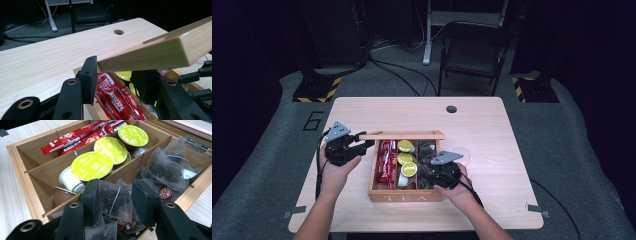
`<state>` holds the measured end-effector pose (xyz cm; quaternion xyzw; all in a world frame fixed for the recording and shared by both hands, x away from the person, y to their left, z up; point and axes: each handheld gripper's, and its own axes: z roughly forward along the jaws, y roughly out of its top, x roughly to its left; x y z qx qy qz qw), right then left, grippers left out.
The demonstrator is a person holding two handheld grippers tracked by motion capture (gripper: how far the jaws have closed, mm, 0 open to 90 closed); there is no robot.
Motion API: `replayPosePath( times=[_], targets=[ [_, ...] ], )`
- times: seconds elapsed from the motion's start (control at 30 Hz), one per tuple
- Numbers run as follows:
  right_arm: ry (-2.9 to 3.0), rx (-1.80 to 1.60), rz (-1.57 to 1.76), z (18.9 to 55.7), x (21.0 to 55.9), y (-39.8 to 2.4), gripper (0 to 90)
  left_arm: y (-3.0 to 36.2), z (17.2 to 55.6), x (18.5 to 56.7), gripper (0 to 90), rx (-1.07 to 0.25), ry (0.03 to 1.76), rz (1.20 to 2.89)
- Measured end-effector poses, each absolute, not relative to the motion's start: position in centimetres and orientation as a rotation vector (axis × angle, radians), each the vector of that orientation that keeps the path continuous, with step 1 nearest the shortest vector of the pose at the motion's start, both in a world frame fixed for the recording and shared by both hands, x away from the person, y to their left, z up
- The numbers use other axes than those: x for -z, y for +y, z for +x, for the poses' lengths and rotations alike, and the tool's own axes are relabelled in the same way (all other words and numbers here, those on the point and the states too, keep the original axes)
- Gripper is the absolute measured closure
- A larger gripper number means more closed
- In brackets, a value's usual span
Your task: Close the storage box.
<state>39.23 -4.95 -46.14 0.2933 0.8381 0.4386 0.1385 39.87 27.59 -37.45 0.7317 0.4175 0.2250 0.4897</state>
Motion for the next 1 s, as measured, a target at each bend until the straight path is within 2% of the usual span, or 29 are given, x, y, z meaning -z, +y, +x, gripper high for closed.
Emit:
replayPosePath(
  times=[0.4, 0.73, 1.0],
  targets=[
    [2.453, -1.227, 0.844, 39.53, 46.52, -4.77, 61.6, 27.59, 39.77, 37.54, 56.4, -0.552, 1.013, 1.778],
    [2.477, -1.208, 0.817, 39.54, 46.76, -4.35, 72.6, 27.6, 39.61, 37.59, 56.5, -0.55, 1.013, 1.784],
    [2.489, -1.185, 0.807, 39.35, 46.72, -4.18, 85.1, 27.62, 39.57, 37.6, 56.6, -0.548, 1.013, 1.785]
  ],
)
